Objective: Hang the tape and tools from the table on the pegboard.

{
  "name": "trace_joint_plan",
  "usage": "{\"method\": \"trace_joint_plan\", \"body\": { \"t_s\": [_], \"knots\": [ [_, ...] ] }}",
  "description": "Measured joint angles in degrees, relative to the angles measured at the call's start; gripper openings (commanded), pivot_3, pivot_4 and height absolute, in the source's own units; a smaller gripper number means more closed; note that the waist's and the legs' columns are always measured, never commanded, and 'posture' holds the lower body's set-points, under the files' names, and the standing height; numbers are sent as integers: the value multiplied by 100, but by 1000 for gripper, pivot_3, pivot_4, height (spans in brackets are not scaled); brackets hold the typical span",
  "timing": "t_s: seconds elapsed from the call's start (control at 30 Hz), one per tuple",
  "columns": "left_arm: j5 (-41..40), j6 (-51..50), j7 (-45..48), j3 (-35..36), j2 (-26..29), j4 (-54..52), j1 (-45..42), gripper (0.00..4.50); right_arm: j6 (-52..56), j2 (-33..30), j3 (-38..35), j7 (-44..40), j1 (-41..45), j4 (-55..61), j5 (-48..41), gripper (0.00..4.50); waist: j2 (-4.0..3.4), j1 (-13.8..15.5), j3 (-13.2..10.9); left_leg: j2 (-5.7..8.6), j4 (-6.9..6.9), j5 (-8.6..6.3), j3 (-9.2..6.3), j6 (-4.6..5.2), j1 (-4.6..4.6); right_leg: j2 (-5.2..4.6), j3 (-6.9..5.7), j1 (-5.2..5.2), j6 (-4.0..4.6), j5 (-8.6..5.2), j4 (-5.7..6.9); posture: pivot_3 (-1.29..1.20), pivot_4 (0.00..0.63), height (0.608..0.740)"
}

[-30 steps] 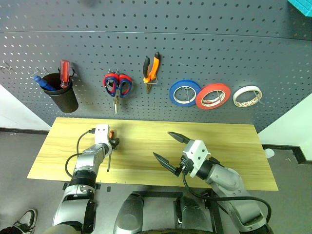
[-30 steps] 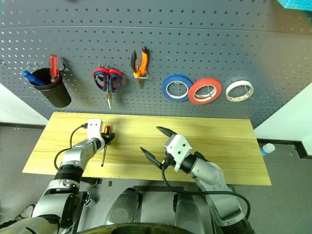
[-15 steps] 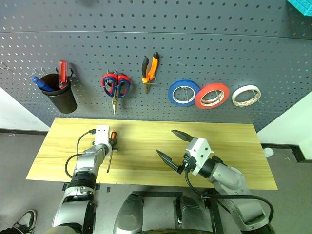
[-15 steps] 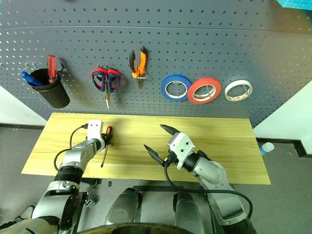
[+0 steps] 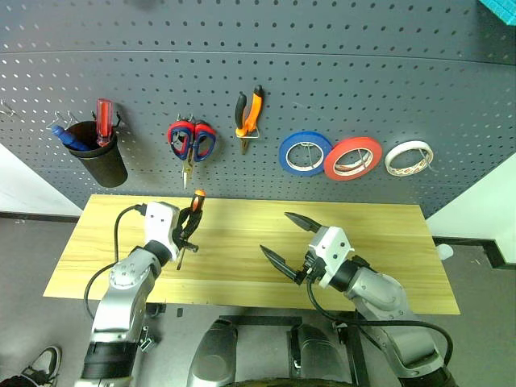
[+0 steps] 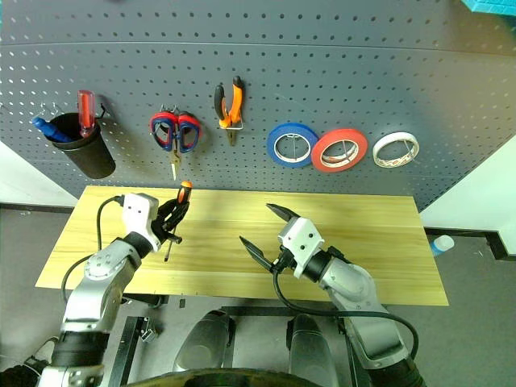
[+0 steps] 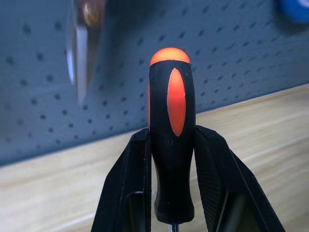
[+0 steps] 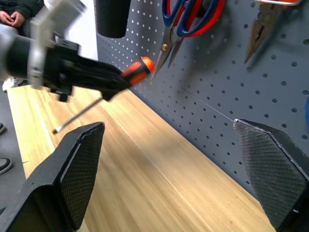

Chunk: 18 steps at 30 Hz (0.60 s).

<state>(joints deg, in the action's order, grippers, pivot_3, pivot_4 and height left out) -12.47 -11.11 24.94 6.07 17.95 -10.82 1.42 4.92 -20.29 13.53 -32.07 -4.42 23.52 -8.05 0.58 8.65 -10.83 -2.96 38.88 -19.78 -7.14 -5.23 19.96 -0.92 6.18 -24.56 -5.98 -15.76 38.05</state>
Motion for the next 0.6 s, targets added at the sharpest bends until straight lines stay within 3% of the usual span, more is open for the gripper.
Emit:
{"method": "trace_joint_plan", "body": {
  "t_s": [0.23, 0.43, 0.6],
  "knots": [
    [-82, 510, -153, 257, -51, -584, 1, 889, -172, 1, -59, -125, 242, -394, -3, 4500, 0, 14, 1, 1, 11, 0, 0, 0, 8, -1, -1, -1, 0, 1, 0, 339, 119, 681],
    [-307, 440, -164, 449, 220, -563, -1327, 889, -300, 15, -88, -211, 450, -538, -22, 4500, -3, 118, 4, 1, 12, 0, -12, 0, 10, 2, -9, -3, 1, 4, 1, 338, 111, 681],
    [-320, 561, -99, 478, 295, -276, -1746, 889, -283, 122, -105, -288, 374, -398, -370, 4500, -4, 191, 5, 1, 11, 0, -16, 1, 23, 2, -14, -12, -14, 12, 2, 340, 107, 681]
  ]
}}
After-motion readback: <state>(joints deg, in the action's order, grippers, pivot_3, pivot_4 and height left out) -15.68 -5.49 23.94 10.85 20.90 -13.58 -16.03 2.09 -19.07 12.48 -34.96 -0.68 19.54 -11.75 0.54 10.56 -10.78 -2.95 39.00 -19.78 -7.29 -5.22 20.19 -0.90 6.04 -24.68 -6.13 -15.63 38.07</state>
